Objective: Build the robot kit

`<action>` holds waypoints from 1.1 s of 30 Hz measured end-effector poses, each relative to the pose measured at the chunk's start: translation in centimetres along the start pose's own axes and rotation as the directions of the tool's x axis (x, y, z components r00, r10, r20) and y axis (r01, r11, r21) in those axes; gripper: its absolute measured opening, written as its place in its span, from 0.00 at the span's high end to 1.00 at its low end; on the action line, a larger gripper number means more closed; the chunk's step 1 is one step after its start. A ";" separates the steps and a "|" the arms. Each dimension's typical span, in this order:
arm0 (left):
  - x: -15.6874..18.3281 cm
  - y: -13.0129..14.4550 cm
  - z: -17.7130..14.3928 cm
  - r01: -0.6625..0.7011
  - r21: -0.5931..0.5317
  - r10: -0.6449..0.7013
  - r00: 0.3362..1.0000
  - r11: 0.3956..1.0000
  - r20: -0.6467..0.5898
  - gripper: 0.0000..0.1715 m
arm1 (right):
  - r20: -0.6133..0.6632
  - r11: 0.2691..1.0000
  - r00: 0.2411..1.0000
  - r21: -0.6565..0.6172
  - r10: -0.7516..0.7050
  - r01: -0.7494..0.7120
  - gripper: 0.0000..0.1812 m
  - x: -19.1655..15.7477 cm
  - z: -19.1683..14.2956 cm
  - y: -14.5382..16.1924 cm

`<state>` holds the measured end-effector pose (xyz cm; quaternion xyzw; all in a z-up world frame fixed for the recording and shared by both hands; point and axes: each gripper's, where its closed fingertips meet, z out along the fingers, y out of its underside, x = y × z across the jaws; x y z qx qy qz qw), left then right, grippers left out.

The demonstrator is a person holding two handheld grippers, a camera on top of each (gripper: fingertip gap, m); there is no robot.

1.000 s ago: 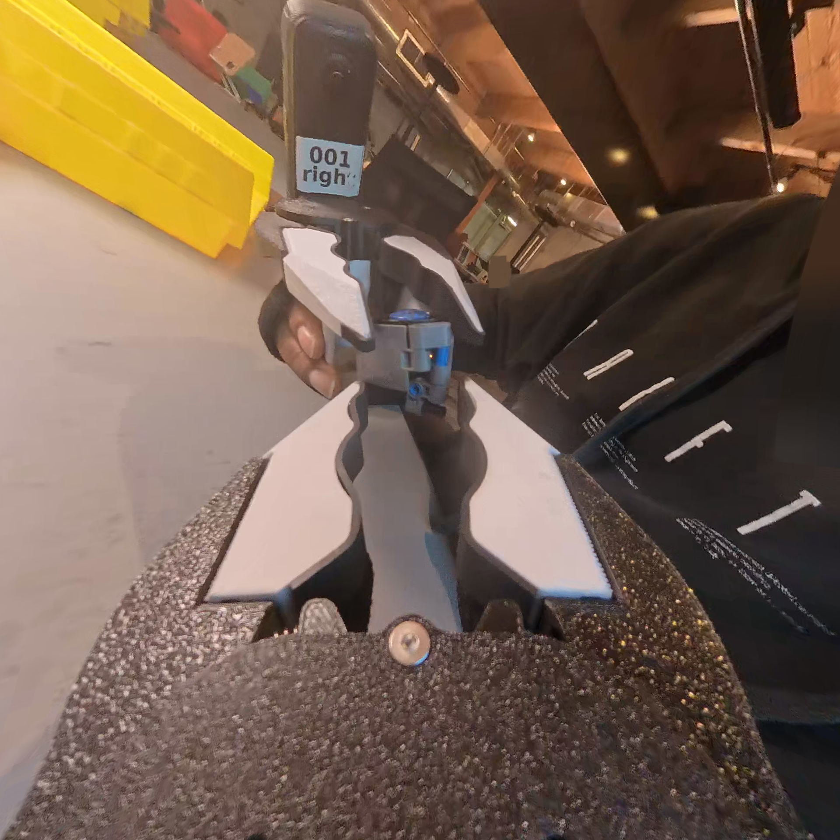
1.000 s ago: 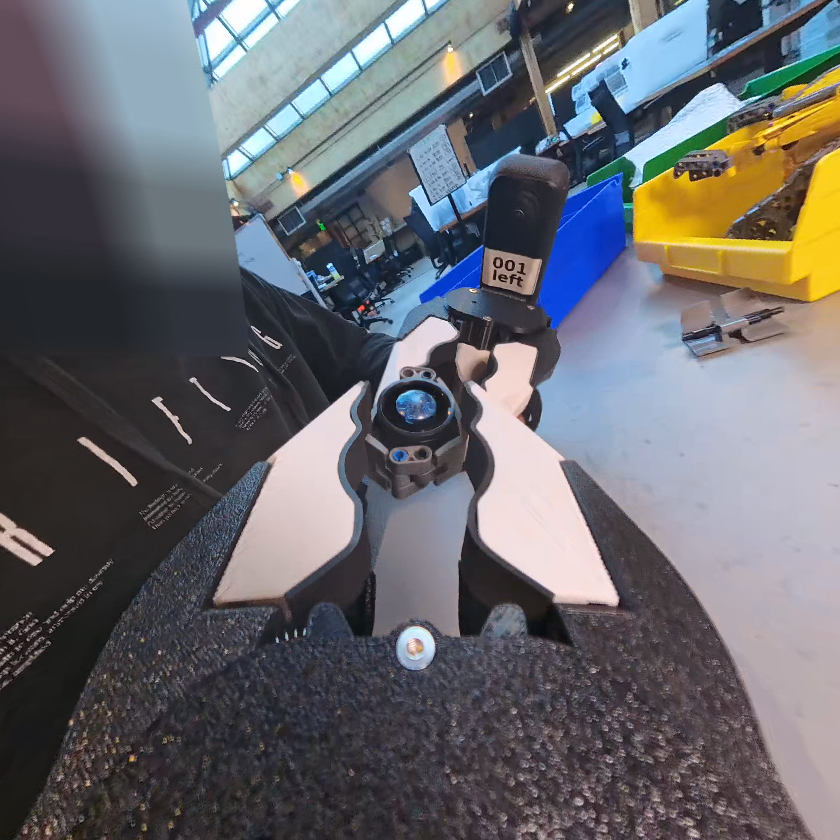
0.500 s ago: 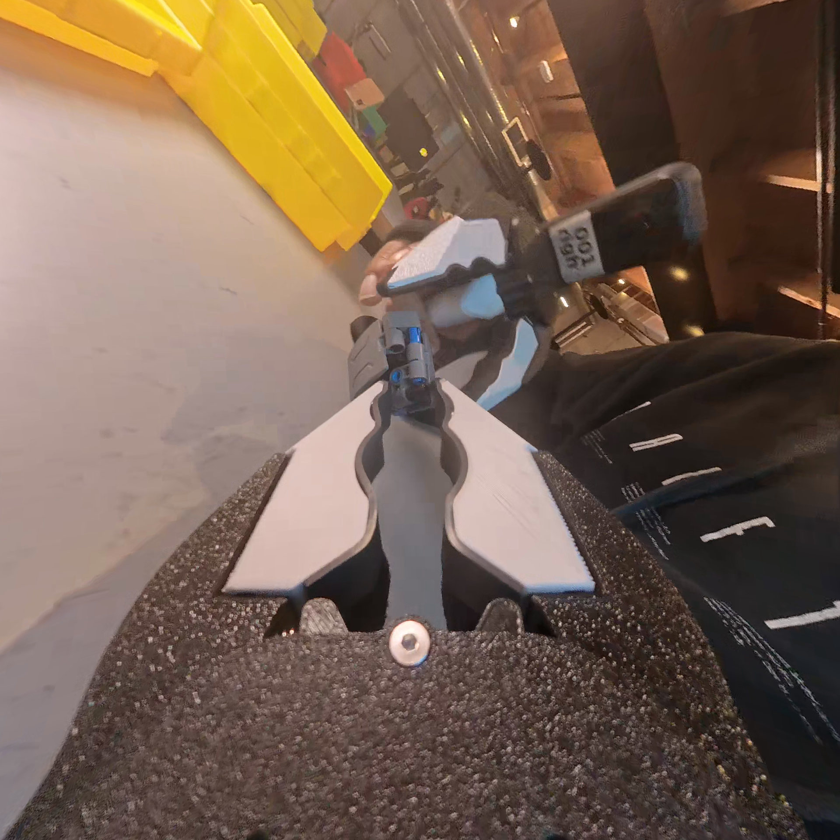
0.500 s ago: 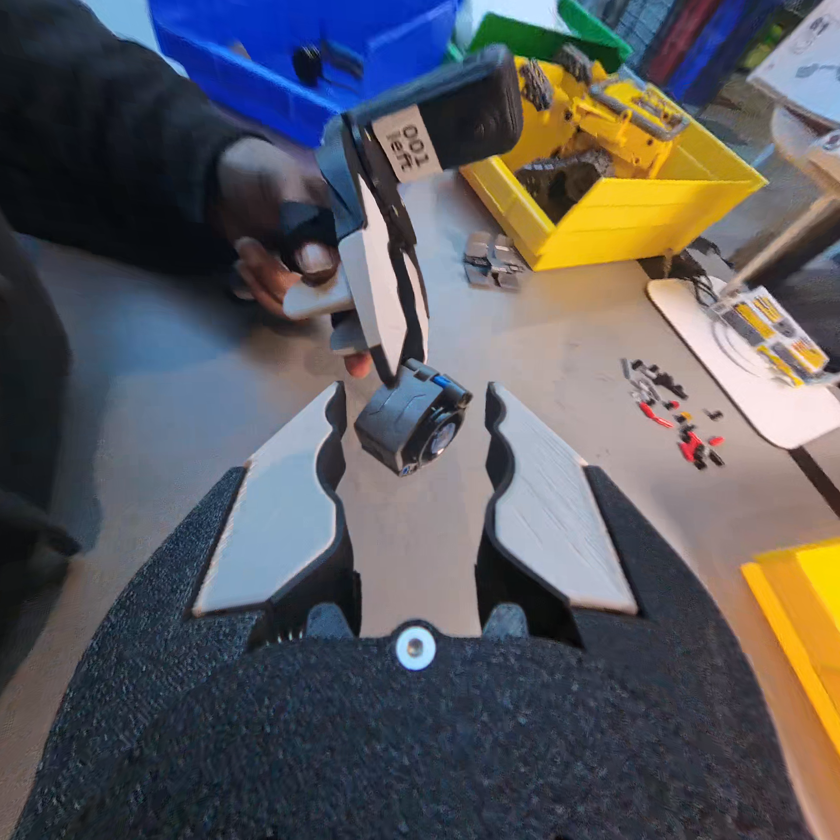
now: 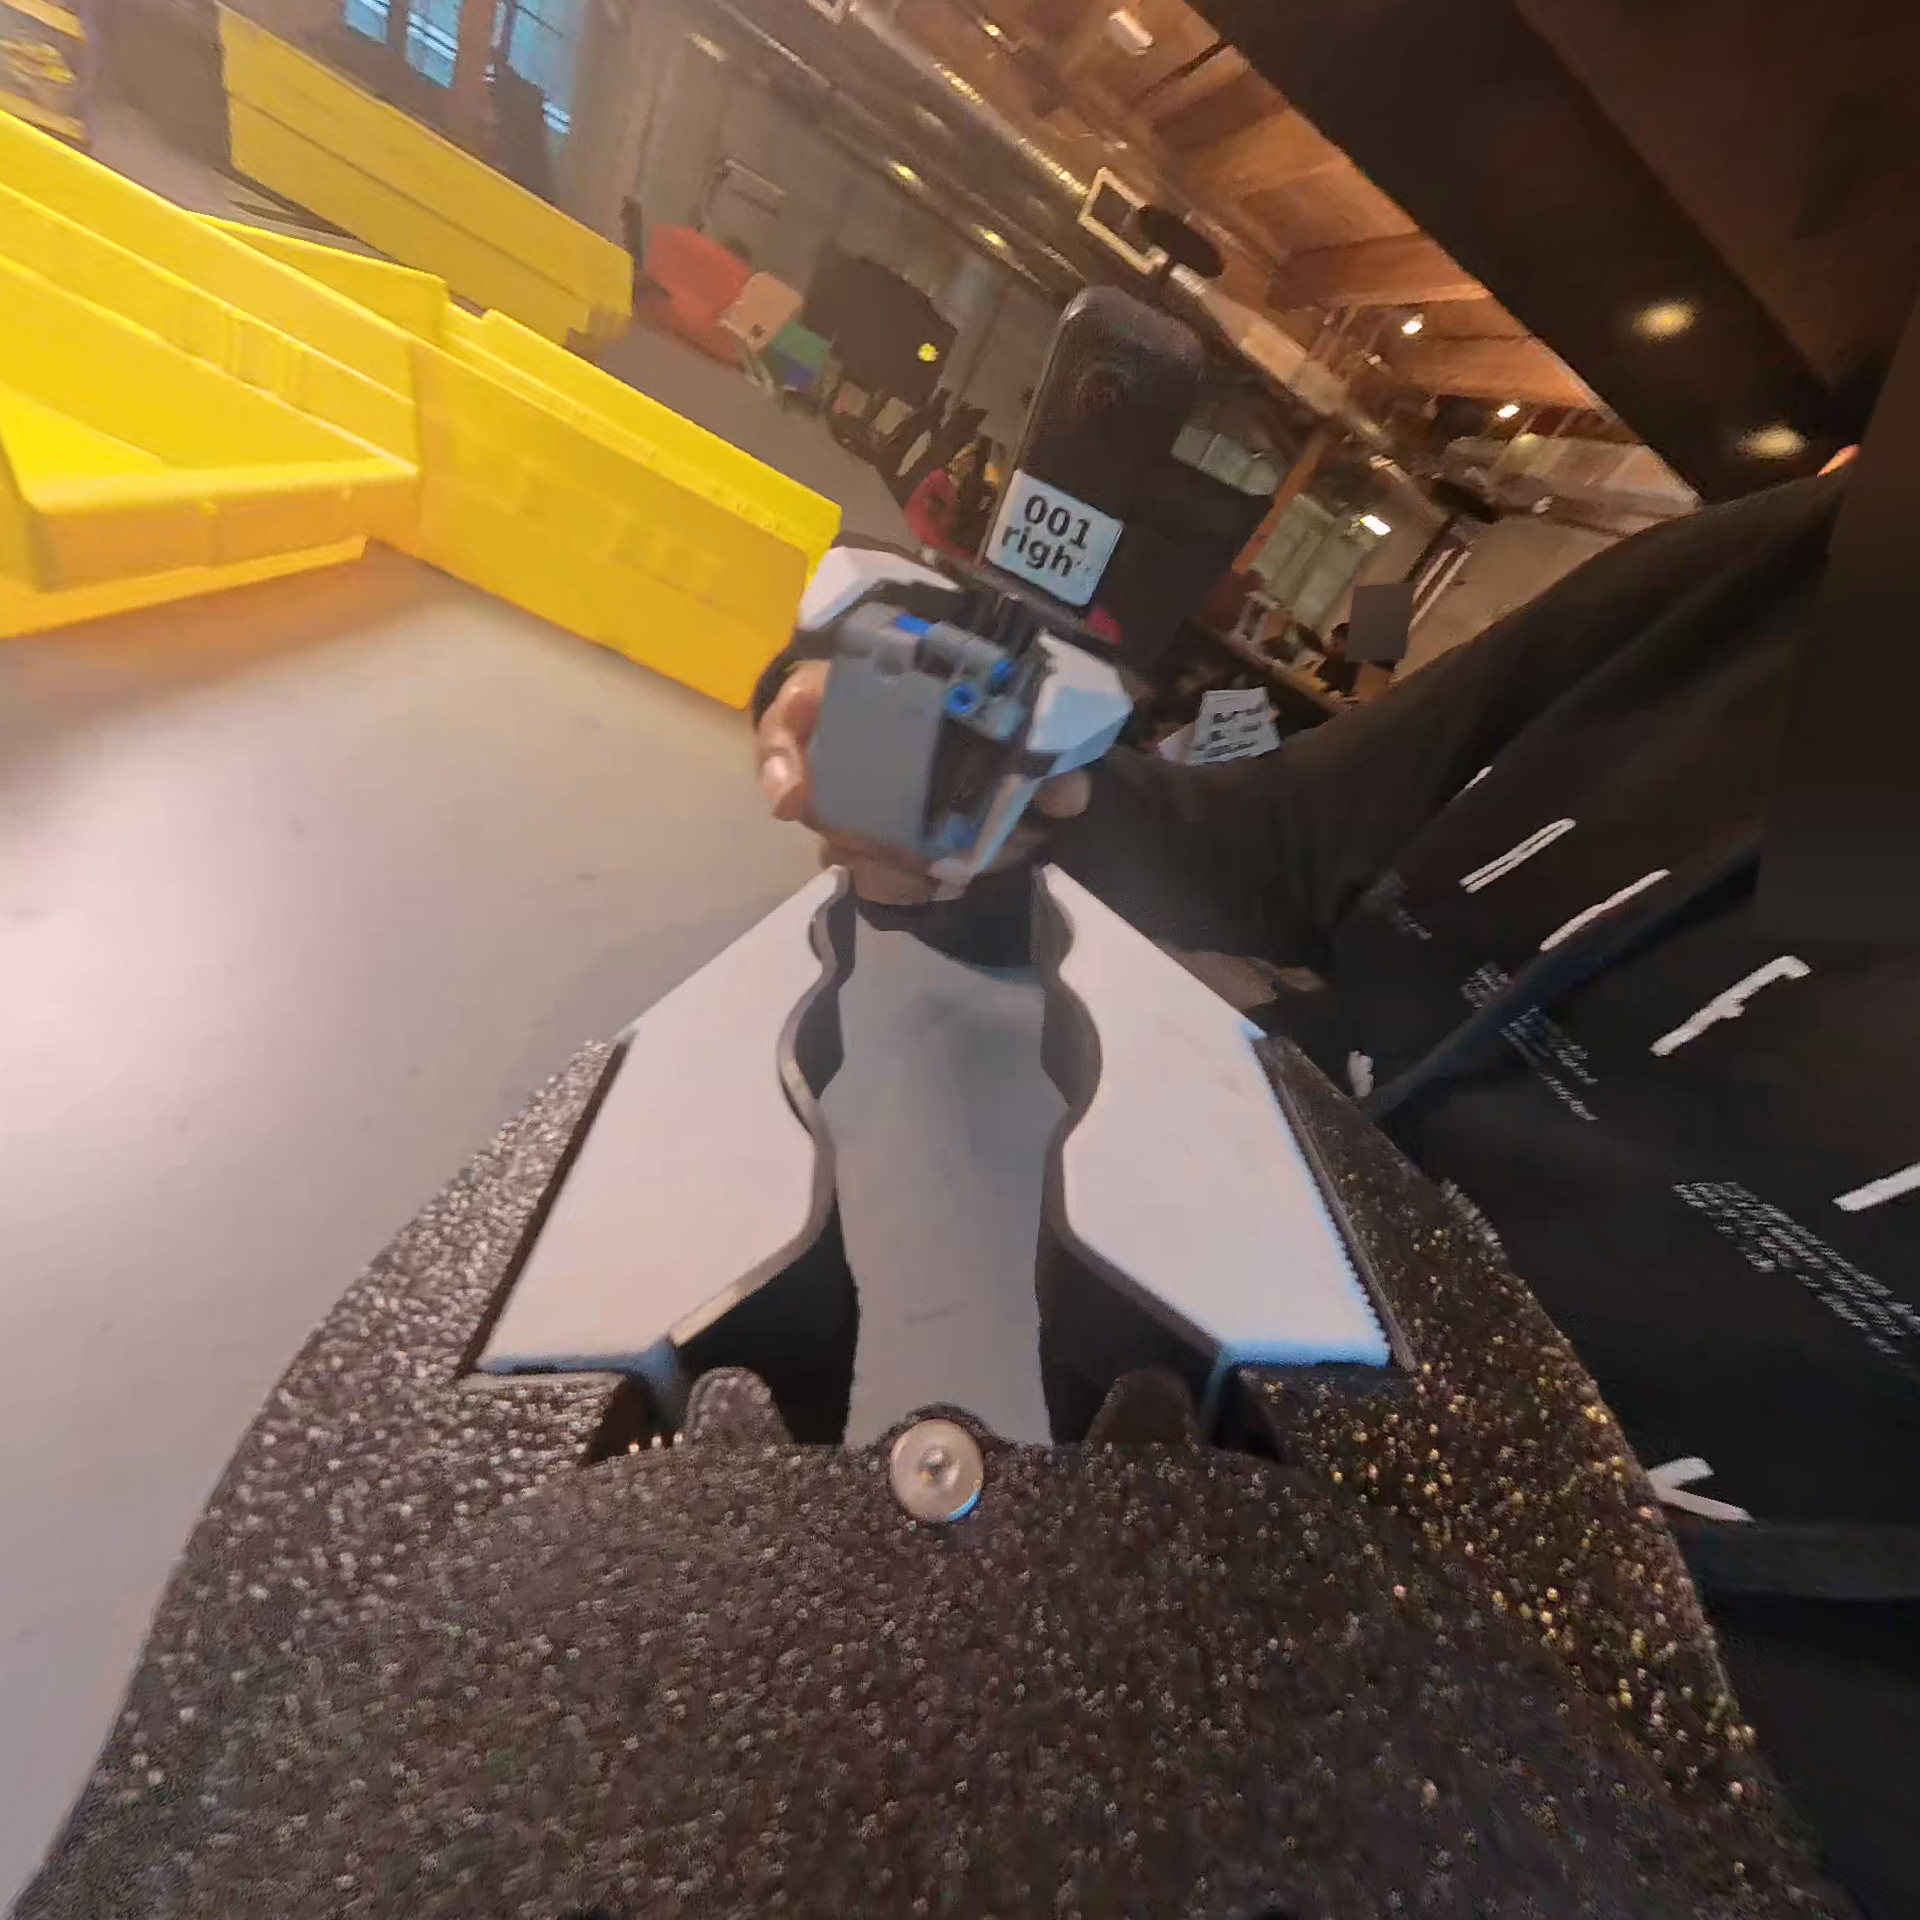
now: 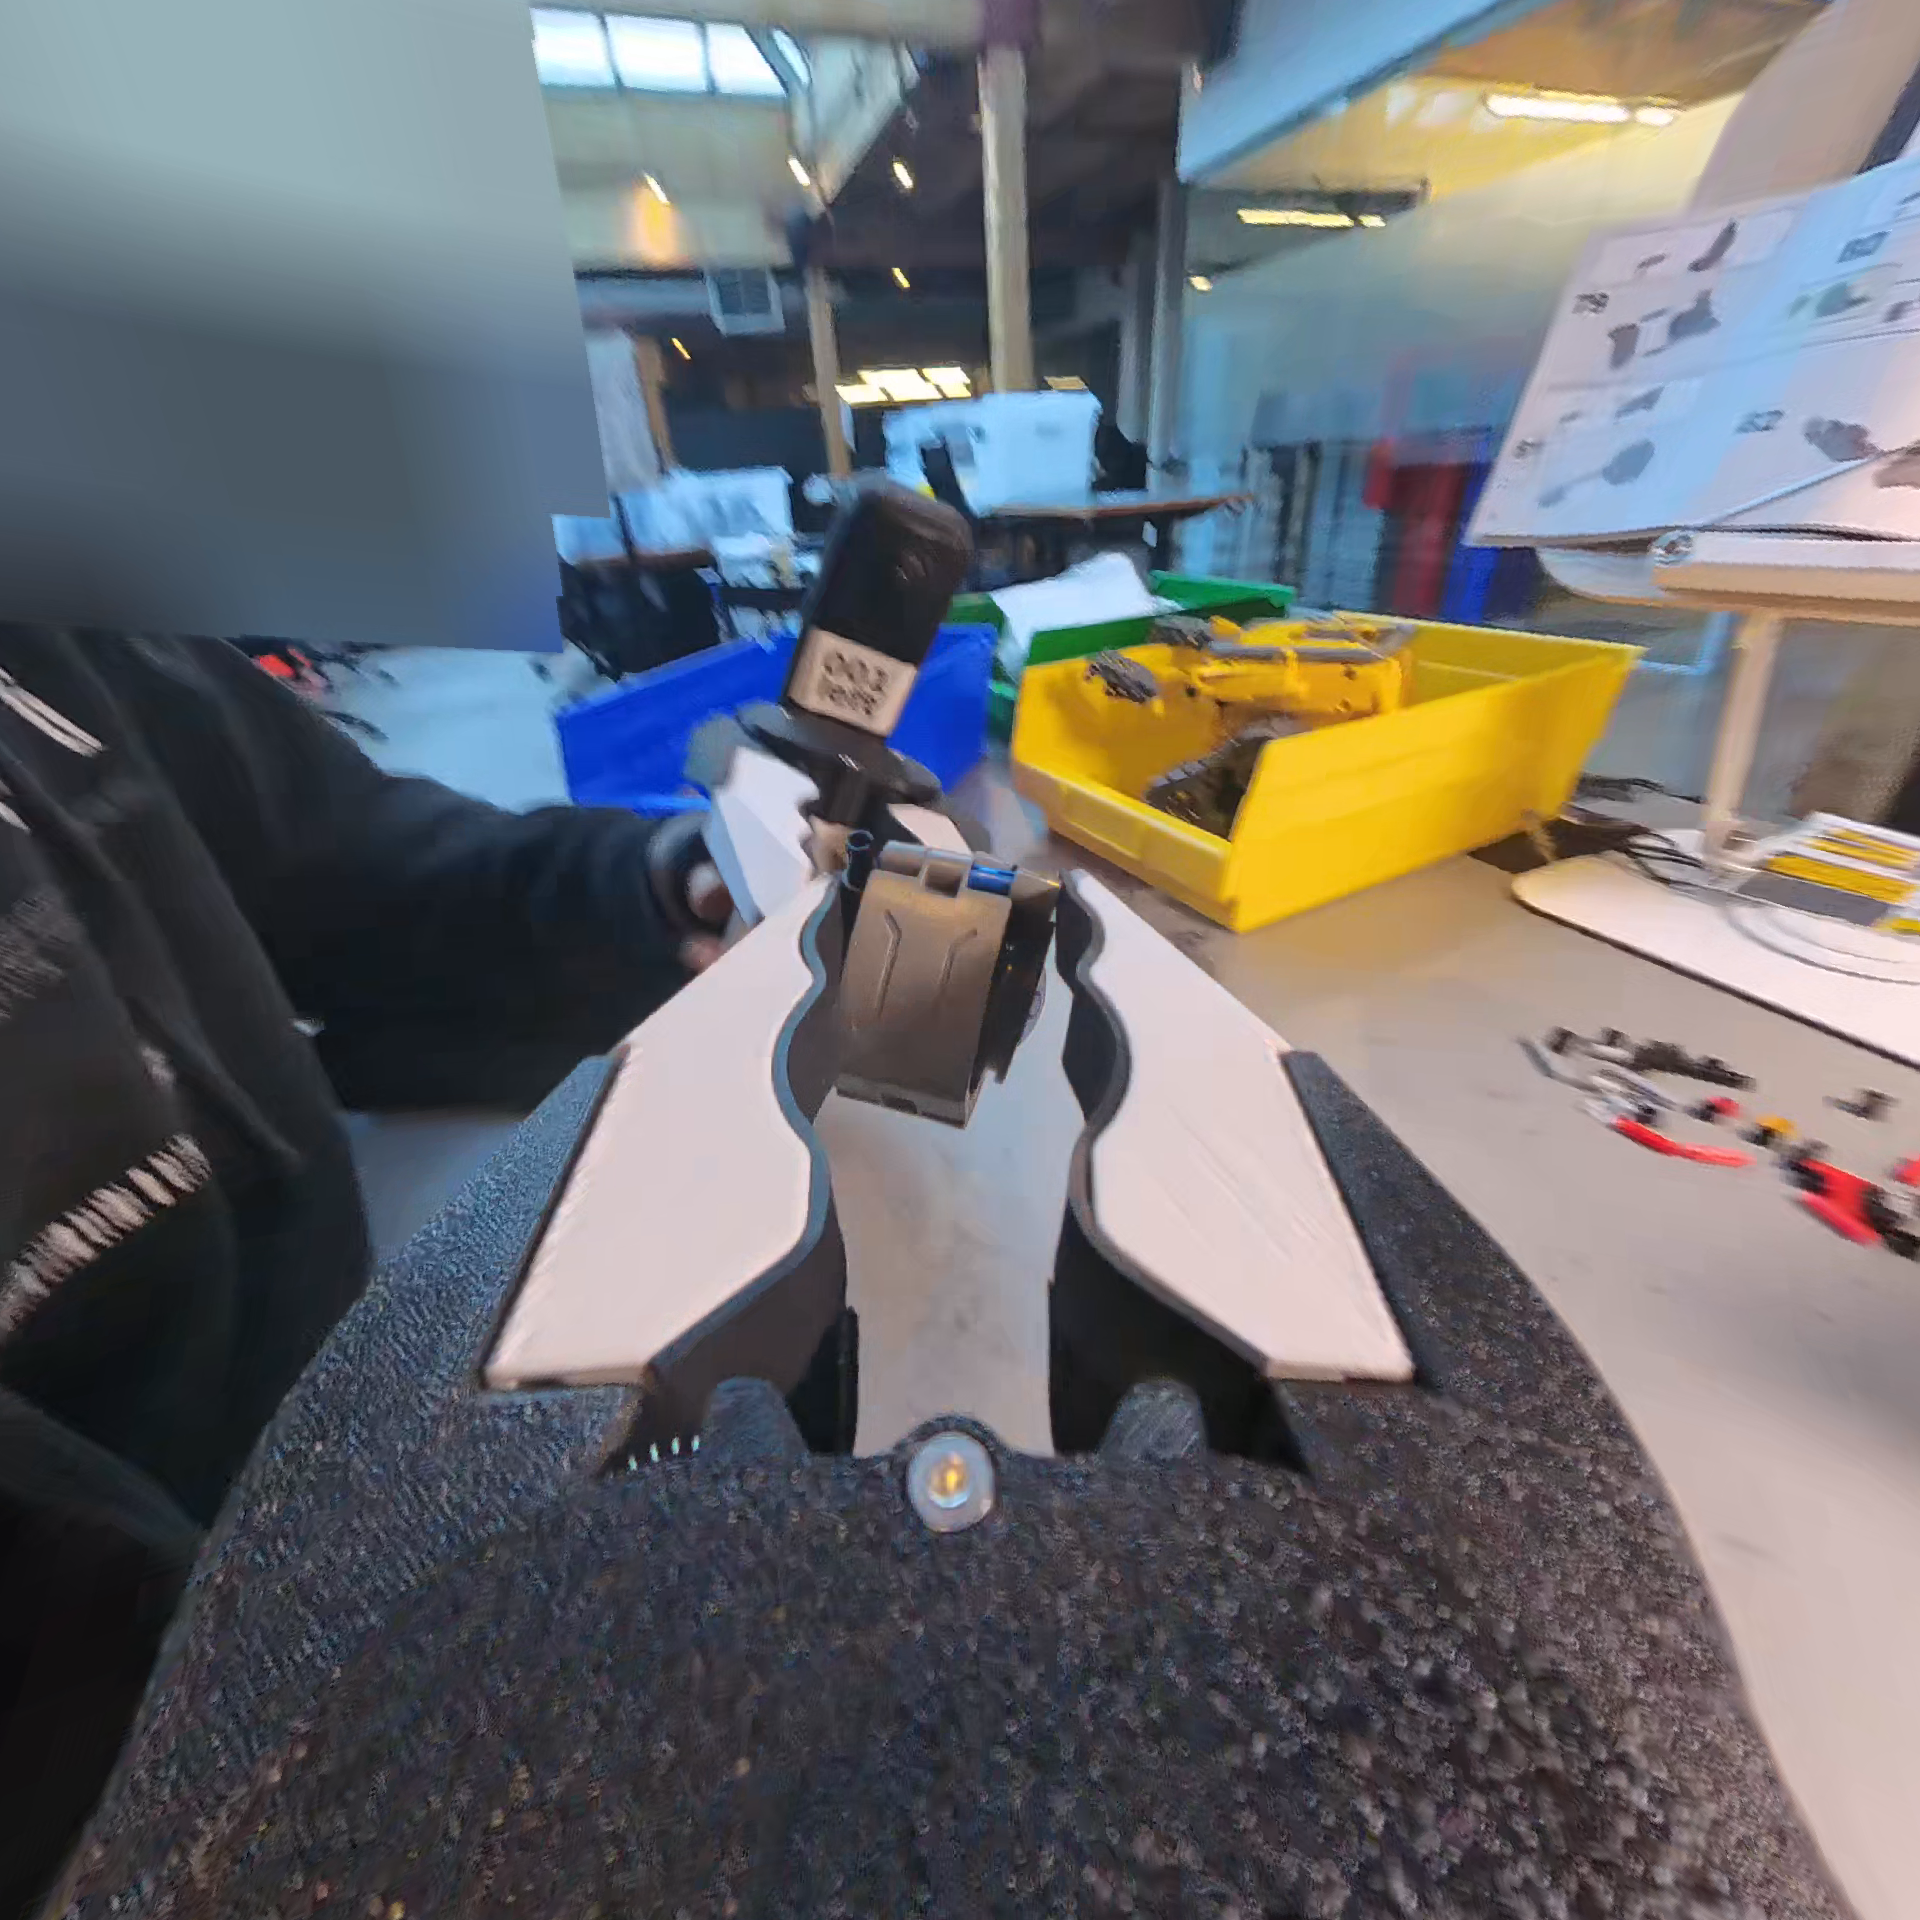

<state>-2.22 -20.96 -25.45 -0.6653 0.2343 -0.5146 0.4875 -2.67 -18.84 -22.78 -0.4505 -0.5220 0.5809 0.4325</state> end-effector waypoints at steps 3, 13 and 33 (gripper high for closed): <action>0.6 0.3 0.8 -0.022 0.005 0.022 1.000 1.000 -0.021 0.70 | 0.084 0.995 0.995 0.084 0.044 -0.051 0.78 -1.4 0.9 -0.8; -1.0 1.2 0.4 -0.172 -0.085 0.181 0.978 0.981 0.106 0.81 | 0.136 0.996 0.991 -0.082 -0.015 0.026 0.76 -1.5 2.0 1.2; -3.7 2.6 -1.2 -0.105 -0.184 0.133 0.980 0.977 0.148 0.71 | 0.077 0.940 0.958 -0.187 -0.277 0.287 0.78 0.7 2.3 4.6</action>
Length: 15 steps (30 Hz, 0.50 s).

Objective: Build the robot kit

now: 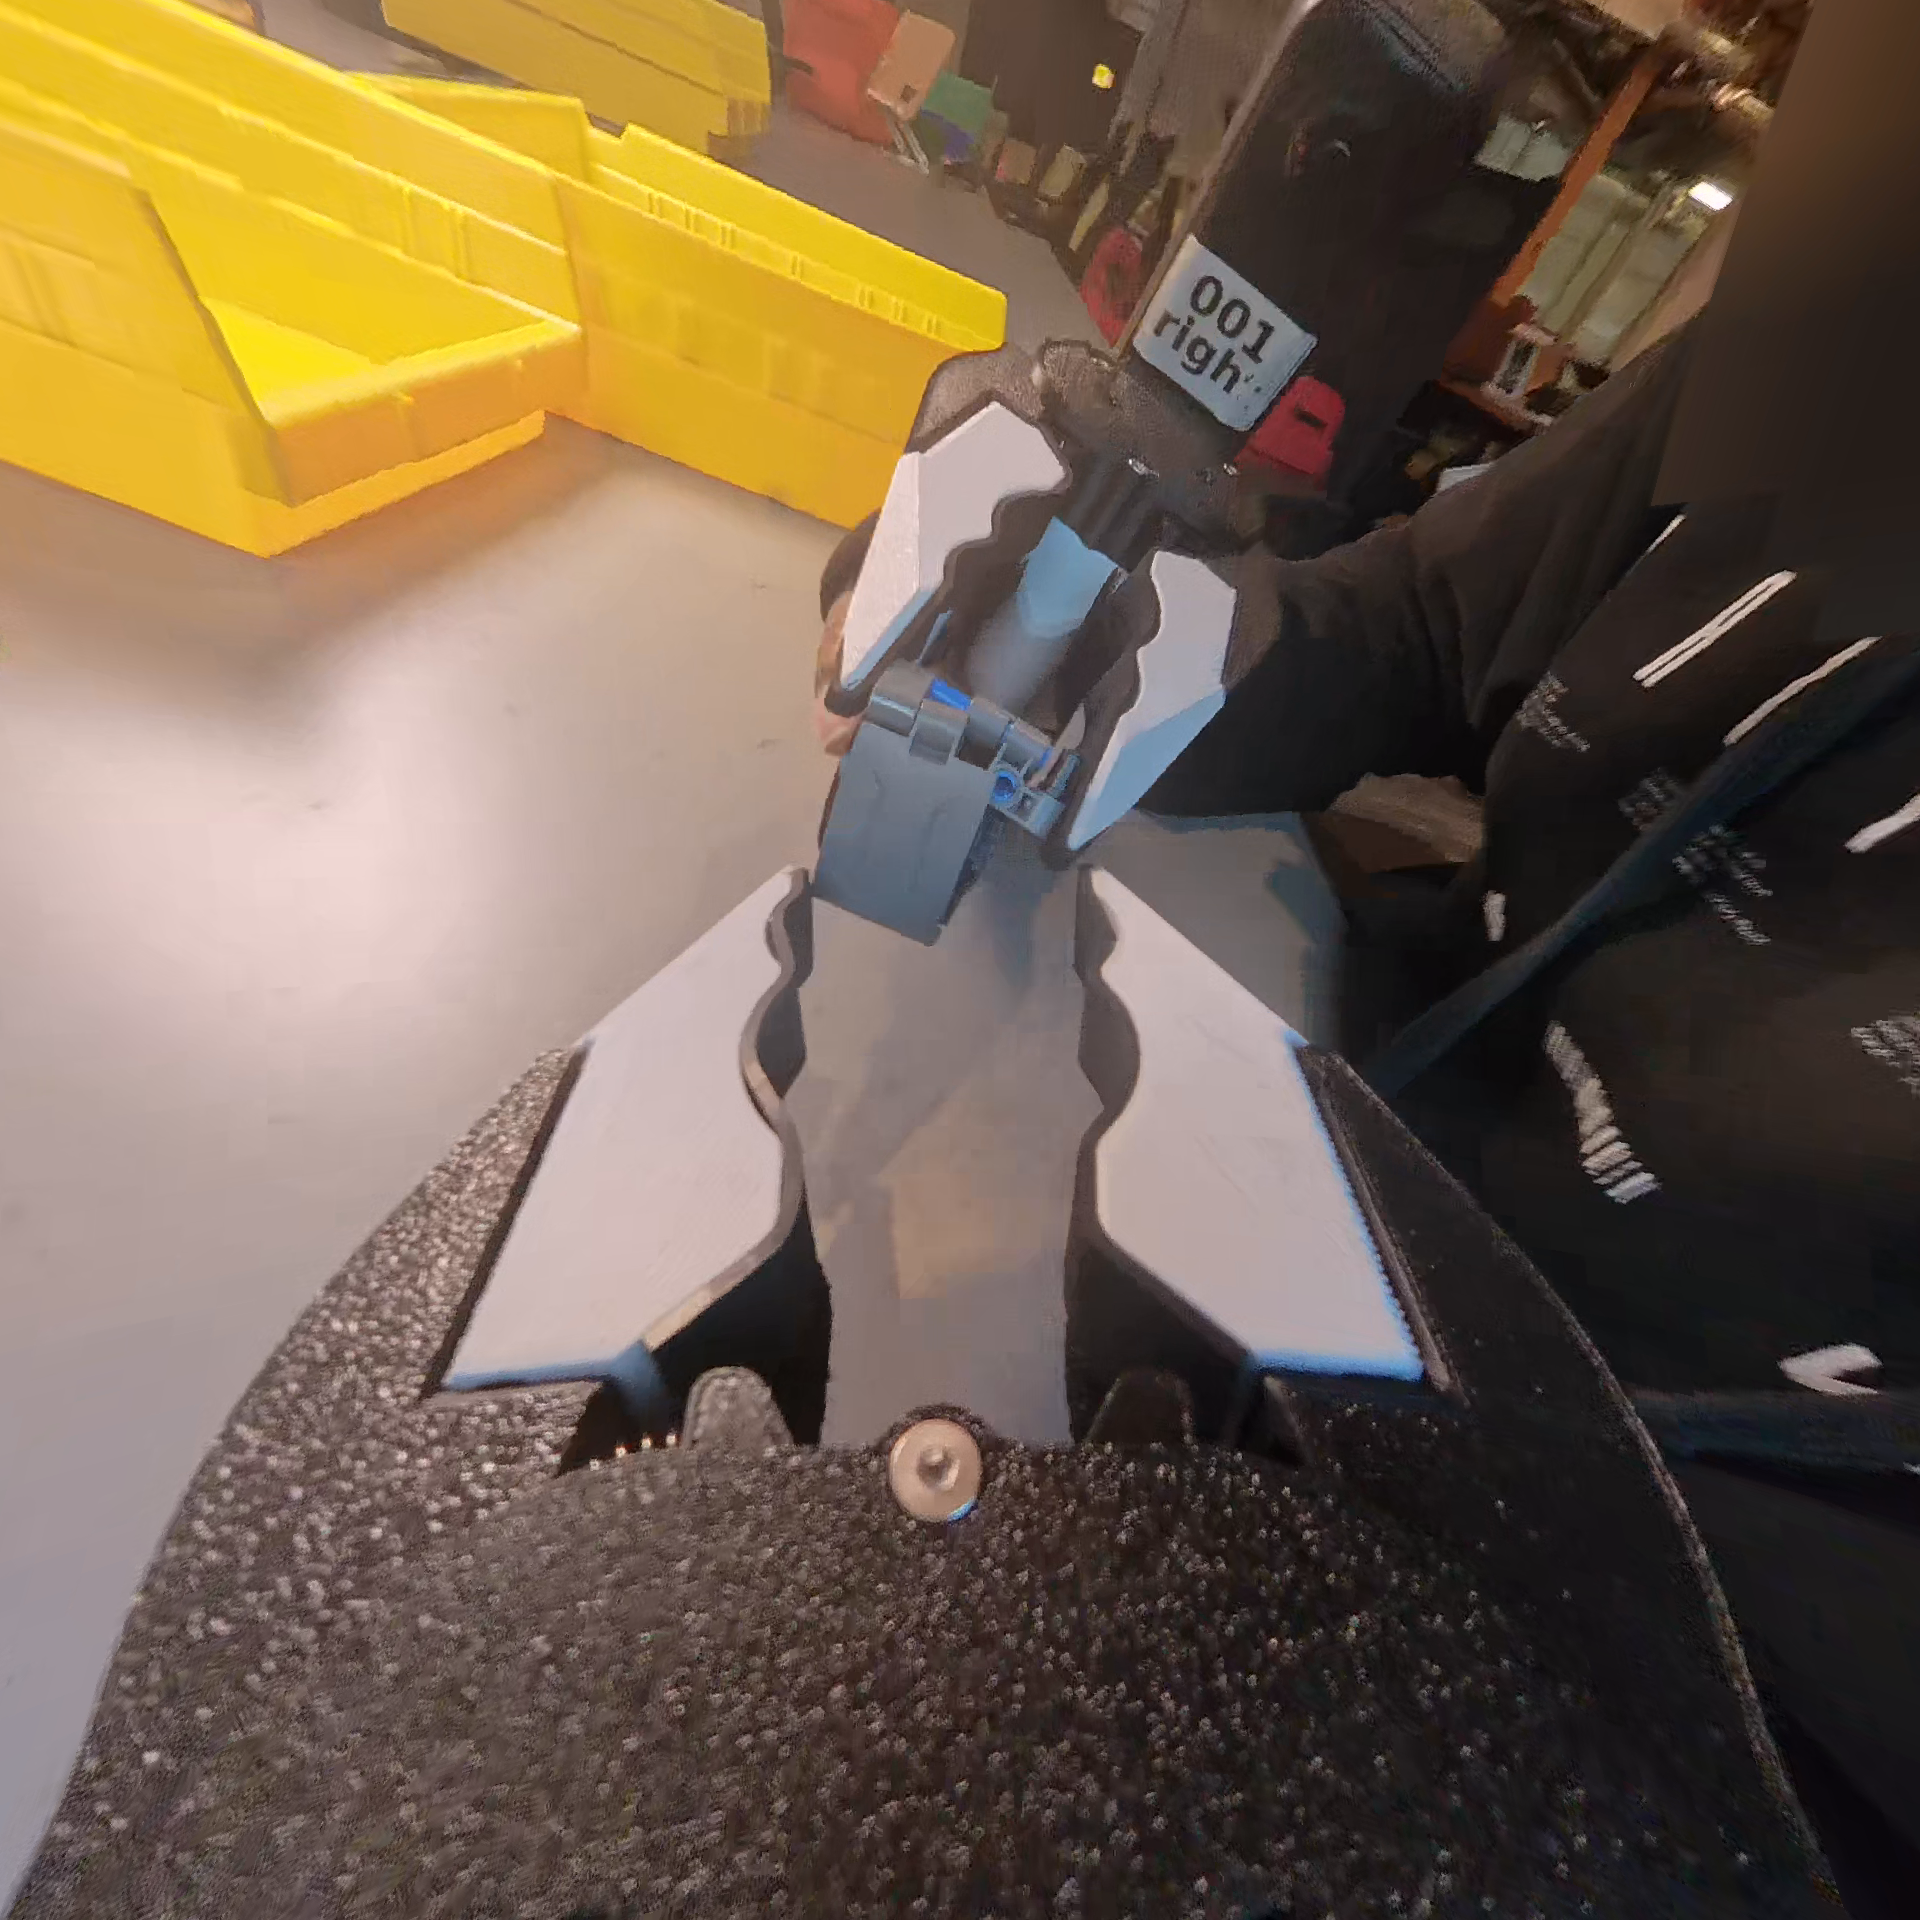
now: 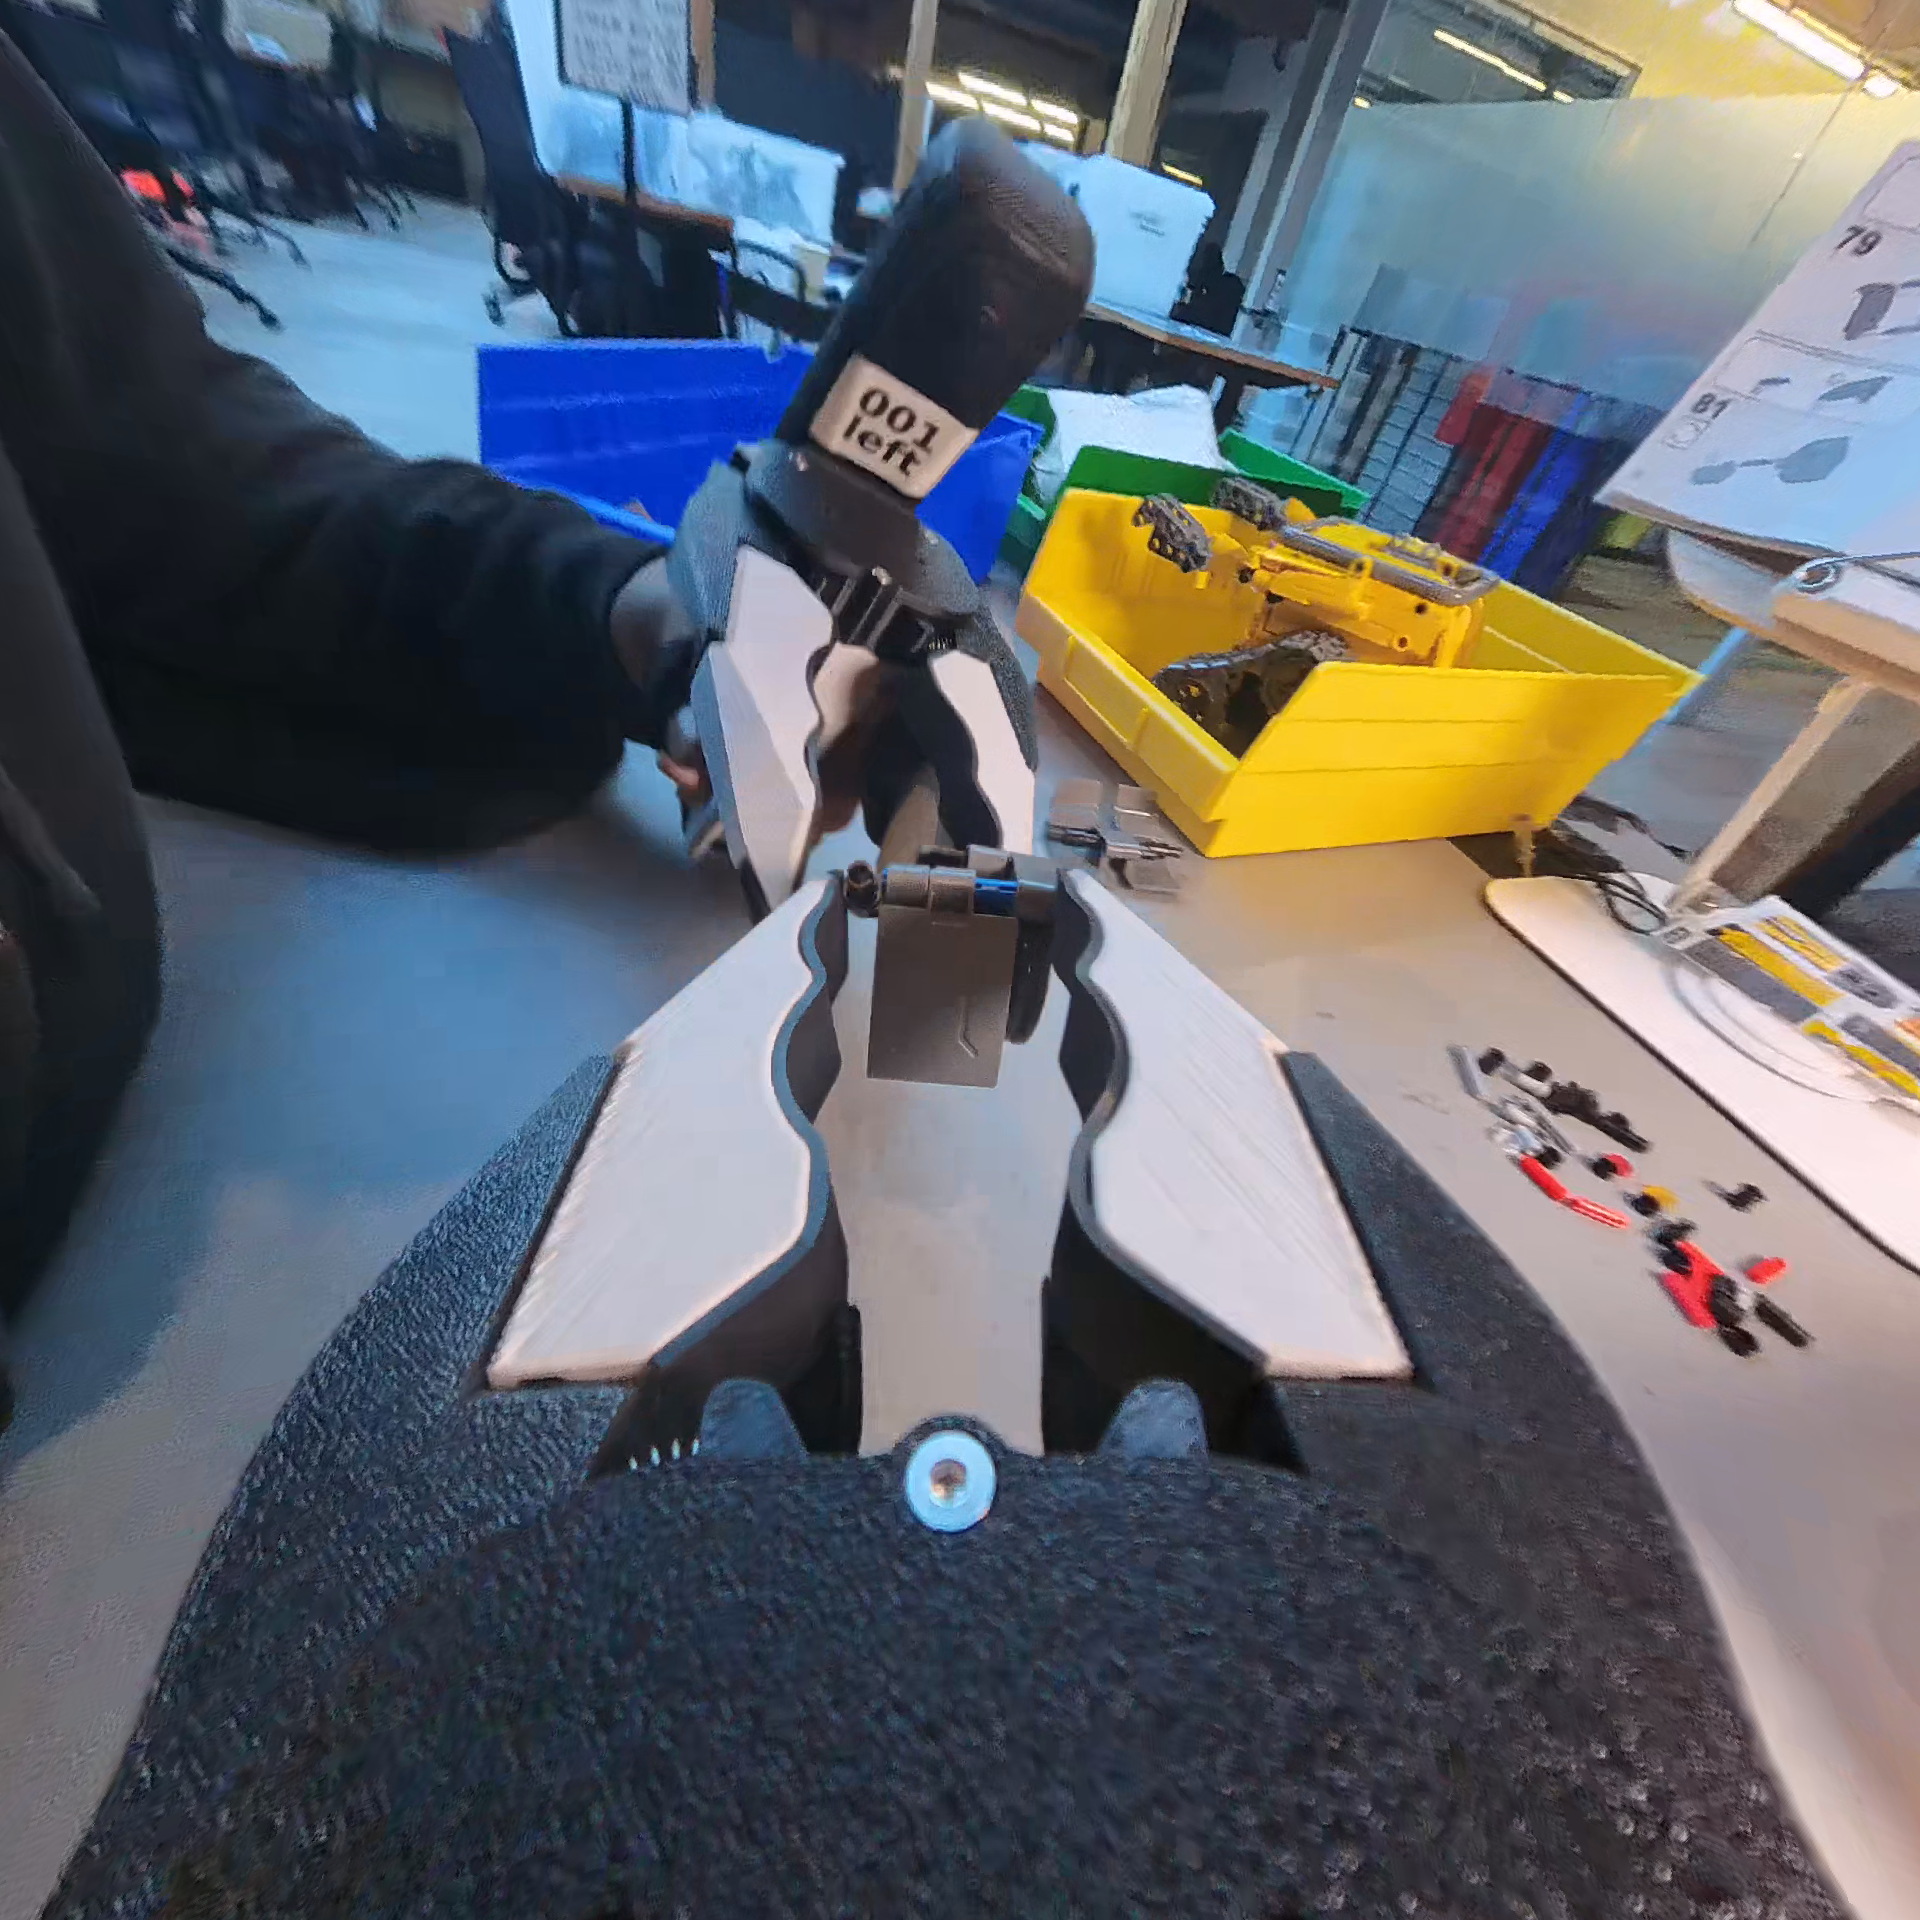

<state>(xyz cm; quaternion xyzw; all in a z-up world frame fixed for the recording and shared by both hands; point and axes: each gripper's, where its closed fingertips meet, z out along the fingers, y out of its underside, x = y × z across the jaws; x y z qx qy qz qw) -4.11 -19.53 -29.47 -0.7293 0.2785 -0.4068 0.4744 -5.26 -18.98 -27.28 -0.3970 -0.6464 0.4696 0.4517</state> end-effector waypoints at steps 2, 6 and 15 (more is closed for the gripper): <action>-0.8 -0.5 -0.8 0.070 0.031 -0.070 0.997 0.997 0.011 0.73 | -0.040 0.997 0.998 -0.061 -0.053 0.051 0.78 0.5 0.0 1.1; -2.3 -0.5 -0.1 0.262 0.072 -0.266 0.963 0.962 0.053 0.77 | -0.107 0.967 0.976 -0.194 -0.188 0.165 0.78 1.2 0.4 2.9; -3.2 1.7 1.6 0.425 0.031 -0.426 0.900 0.905 0.093 0.80 | -0.114 0.901 0.934 -0.326 -0.338 0.286 0.78 0.5 1.1 5.1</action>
